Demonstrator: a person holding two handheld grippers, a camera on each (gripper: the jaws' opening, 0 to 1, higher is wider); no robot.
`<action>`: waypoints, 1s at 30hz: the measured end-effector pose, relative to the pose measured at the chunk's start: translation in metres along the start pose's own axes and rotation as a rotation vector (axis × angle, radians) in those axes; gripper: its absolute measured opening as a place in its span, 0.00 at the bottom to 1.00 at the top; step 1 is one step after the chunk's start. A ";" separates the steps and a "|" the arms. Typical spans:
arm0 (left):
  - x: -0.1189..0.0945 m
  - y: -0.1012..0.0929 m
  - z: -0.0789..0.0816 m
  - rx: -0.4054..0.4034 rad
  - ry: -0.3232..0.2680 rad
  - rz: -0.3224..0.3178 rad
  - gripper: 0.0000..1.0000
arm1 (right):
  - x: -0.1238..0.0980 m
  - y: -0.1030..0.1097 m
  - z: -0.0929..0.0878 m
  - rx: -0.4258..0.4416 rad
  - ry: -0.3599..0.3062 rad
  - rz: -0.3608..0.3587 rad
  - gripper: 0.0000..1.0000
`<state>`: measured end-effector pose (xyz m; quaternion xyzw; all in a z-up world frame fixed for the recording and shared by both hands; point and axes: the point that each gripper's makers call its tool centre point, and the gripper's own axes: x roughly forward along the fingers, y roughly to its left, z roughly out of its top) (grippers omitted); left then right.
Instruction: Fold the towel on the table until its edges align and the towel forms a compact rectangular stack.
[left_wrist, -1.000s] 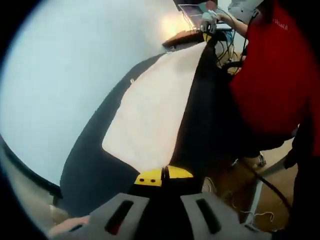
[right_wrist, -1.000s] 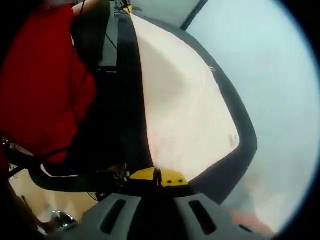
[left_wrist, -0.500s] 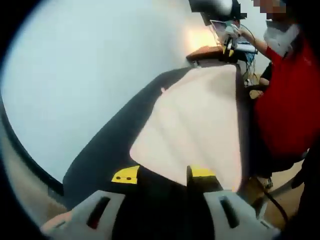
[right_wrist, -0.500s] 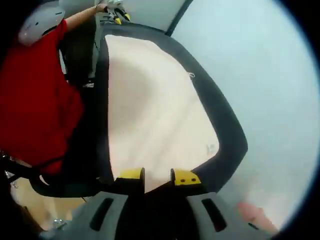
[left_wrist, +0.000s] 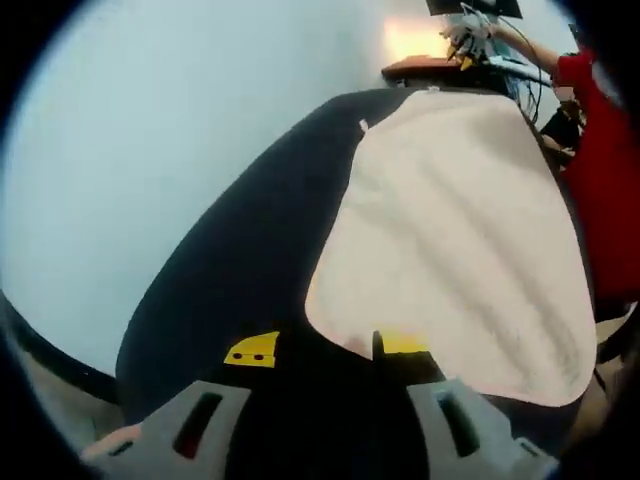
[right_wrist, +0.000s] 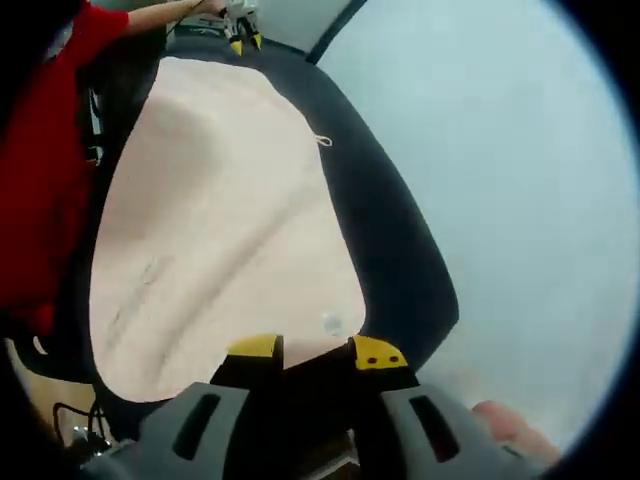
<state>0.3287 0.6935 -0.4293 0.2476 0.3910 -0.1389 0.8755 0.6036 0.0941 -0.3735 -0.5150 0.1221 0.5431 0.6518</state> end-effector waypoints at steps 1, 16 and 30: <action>0.006 0.001 -0.004 -0.022 0.029 -0.022 0.29 | 0.005 -0.004 0.000 -0.007 0.007 -0.003 0.25; 0.057 -0.005 0.001 -0.293 0.024 -0.202 0.19 | 0.034 -0.022 0.011 -0.032 -0.018 -0.011 0.21; 0.033 0.017 0.048 -0.266 -0.240 -0.095 0.00 | 0.066 -0.073 -0.001 0.127 -0.011 -0.087 0.19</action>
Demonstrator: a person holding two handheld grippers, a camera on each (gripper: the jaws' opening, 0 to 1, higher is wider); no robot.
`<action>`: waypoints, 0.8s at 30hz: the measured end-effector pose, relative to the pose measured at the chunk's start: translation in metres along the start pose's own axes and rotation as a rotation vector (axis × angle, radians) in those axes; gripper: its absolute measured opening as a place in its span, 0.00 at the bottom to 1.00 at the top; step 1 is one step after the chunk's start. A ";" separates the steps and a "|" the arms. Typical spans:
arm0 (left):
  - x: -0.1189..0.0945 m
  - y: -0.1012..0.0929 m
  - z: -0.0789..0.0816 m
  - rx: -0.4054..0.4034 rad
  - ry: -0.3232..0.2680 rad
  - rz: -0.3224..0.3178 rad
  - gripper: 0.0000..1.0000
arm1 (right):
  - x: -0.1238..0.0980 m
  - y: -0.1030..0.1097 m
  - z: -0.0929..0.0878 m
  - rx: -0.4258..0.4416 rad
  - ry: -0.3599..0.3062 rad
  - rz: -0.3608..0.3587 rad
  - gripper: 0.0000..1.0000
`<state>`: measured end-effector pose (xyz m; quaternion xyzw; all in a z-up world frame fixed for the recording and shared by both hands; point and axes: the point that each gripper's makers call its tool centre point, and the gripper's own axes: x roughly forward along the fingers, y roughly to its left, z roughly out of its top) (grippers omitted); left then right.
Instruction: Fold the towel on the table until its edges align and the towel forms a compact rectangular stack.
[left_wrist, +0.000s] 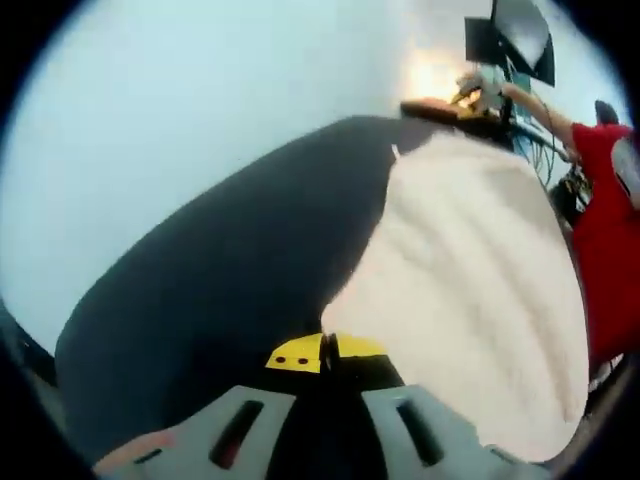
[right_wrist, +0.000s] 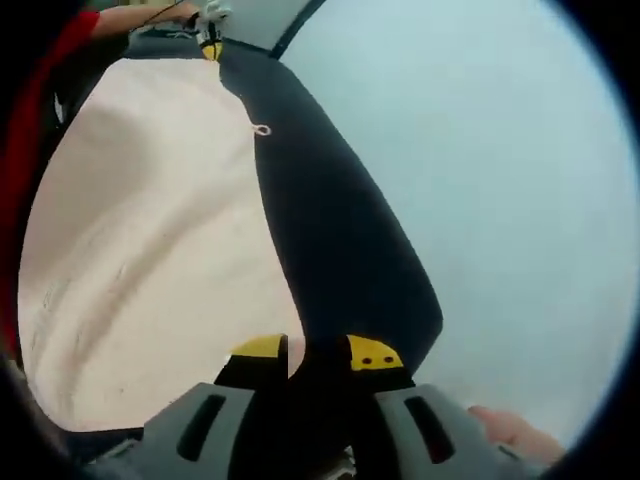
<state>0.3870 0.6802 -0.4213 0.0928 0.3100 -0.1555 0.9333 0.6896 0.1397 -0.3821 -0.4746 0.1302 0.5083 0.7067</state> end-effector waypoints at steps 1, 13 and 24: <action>-0.001 0.010 -0.001 0.020 0.002 0.053 0.00 | 0.005 -0.004 -0.002 0.012 0.003 -0.003 0.18; 0.000 0.036 -0.023 -0.039 0.028 0.138 0.00 | 0.049 0.013 -0.045 0.201 0.084 0.165 0.19; 0.015 0.069 -0.022 -0.041 0.024 0.274 0.00 | 0.068 0.028 -0.051 0.432 0.044 0.330 0.00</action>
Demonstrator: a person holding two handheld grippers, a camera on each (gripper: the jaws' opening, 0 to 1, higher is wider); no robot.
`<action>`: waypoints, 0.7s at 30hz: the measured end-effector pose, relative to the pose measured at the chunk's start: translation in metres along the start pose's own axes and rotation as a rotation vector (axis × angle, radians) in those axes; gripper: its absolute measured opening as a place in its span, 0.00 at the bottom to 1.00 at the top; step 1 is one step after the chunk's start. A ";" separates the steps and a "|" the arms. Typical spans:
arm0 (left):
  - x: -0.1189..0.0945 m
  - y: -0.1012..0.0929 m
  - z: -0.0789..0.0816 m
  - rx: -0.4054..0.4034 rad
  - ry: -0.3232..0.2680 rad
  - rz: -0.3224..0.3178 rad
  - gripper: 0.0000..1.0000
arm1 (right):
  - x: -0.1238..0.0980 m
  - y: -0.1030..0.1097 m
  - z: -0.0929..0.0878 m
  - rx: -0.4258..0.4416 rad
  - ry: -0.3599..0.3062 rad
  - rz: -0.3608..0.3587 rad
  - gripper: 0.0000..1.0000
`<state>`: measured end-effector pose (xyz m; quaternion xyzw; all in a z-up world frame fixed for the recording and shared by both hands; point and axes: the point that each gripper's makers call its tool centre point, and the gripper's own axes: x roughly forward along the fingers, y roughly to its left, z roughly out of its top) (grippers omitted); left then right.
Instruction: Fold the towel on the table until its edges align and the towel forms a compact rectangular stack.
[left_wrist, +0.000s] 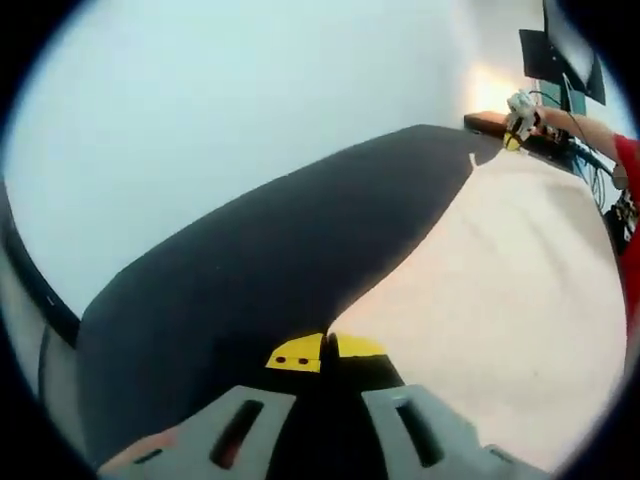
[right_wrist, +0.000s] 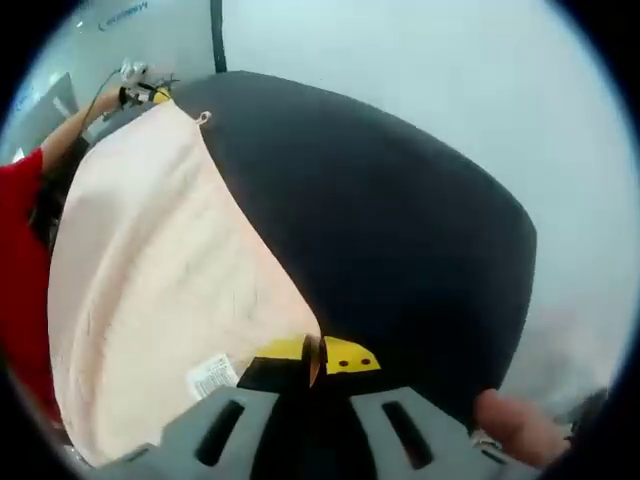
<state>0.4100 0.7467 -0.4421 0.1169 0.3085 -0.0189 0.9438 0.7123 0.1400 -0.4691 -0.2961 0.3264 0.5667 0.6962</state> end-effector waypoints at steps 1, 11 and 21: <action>0.000 0.009 -0.002 0.001 0.008 0.036 0.00 | -0.001 -0.001 0.001 0.006 -0.006 -0.005 0.00; 0.005 -0.031 -0.014 -0.134 0.042 -0.129 0.12 | -0.011 -0.039 0.014 -0.011 -0.048 -0.187 0.00; 0.010 -0.029 -0.013 -0.316 0.077 -0.159 0.19 | -0.002 -0.029 0.007 -0.018 -0.040 -0.192 0.04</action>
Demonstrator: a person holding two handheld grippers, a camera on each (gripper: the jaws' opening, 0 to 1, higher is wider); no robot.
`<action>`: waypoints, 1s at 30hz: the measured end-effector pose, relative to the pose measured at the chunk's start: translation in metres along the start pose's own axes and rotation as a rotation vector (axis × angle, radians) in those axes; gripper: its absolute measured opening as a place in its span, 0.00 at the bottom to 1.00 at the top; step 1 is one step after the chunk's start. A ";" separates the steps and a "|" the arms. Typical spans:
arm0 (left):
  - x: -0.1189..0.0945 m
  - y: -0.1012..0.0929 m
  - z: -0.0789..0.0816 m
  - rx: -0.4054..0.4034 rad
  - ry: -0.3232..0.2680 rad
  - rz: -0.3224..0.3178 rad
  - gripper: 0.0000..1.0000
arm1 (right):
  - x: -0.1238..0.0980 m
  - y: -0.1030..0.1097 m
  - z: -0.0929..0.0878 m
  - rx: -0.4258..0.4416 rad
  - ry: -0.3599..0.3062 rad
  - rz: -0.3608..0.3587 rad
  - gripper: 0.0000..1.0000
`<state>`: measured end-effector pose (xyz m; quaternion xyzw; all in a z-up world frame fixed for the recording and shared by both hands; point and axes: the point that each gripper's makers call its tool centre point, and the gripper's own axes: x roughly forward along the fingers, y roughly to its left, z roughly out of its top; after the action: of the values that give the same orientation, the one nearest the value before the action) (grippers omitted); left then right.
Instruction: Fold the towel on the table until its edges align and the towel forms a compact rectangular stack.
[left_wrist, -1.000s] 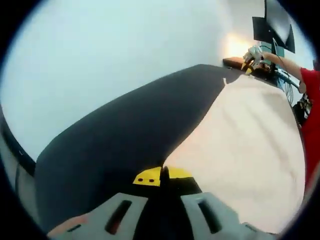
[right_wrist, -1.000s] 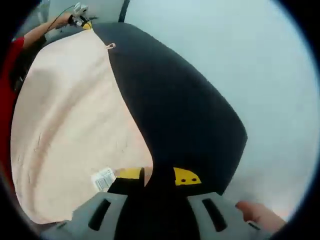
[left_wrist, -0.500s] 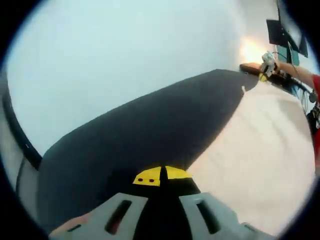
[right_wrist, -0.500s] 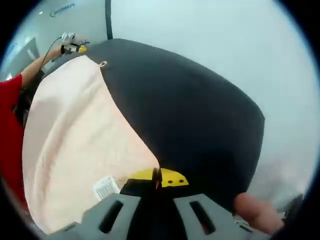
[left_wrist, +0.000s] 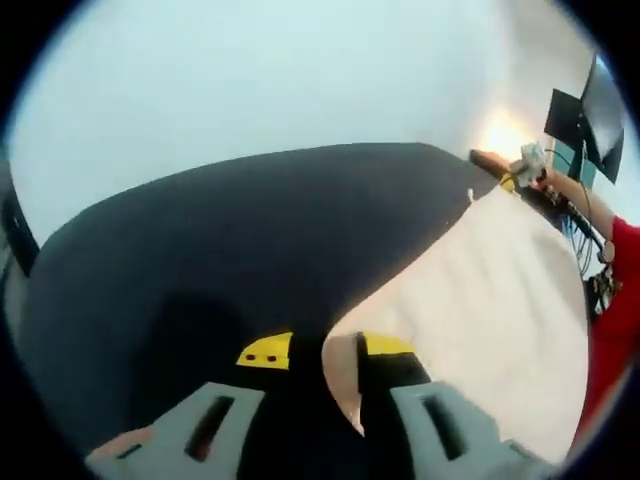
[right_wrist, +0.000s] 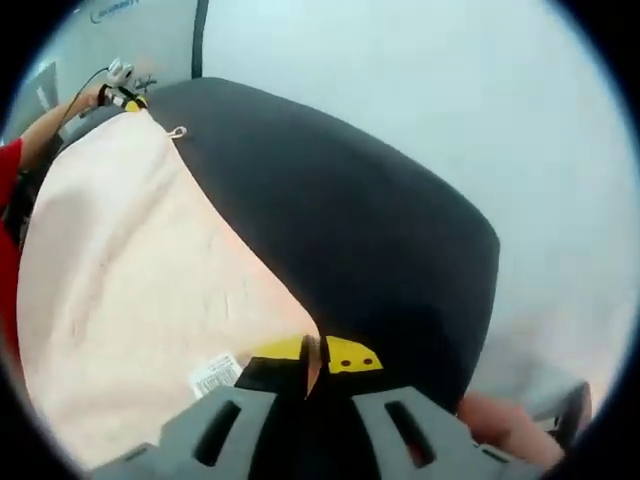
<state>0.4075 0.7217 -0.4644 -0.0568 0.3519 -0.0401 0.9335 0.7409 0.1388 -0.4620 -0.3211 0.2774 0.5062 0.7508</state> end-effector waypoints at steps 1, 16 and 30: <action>0.003 0.000 0.001 0.018 0.002 -0.007 0.15 | 0.000 0.000 0.000 0.004 0.000 -0.001 0.04; -0.009 -0.006 0.026 0.131 -0.075 0.023 0.00 | -0.003 0.000 0.005 -0.010 -0.024 0.000 0.00; -0.004 0.014 0.038 0.094 -0.156 0.088 0.00 | -0.011 -0.010 0.016 0.004 -0.078 -0.075 0.00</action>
<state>0.4305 0.7390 -0.4351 -0.0003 0.2778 -0.0112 0.9606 0.7481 0.1415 -0.4420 -0.3099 0.2370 0.4893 0.7800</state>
